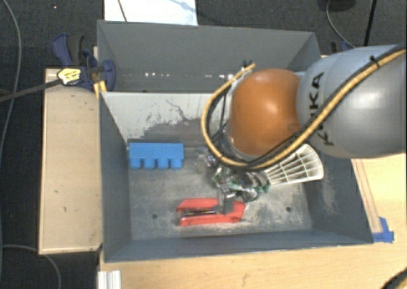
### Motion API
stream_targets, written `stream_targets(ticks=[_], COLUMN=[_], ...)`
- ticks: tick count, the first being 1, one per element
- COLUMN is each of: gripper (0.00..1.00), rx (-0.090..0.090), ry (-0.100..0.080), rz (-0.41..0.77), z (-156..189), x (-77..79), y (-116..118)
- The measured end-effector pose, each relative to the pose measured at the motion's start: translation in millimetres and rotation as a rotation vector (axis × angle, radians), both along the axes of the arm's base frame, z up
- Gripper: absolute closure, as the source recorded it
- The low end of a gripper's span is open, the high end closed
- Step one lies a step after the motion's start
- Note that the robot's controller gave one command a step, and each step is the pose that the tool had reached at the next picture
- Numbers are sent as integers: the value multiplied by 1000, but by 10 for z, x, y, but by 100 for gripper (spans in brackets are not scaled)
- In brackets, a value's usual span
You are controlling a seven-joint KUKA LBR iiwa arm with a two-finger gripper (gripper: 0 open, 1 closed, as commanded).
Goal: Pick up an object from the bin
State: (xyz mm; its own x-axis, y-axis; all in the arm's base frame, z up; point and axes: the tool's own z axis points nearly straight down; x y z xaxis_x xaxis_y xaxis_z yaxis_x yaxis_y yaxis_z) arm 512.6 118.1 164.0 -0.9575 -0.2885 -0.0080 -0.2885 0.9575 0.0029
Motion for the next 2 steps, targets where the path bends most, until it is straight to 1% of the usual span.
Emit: stream_targets(ticks=[1, 2], gripper=[0, 0], rx=[-2, 0], ry=[7, -3], rz=[73, 78], z=[-106, -479], x=[-195, -297], y=[-217, -293])
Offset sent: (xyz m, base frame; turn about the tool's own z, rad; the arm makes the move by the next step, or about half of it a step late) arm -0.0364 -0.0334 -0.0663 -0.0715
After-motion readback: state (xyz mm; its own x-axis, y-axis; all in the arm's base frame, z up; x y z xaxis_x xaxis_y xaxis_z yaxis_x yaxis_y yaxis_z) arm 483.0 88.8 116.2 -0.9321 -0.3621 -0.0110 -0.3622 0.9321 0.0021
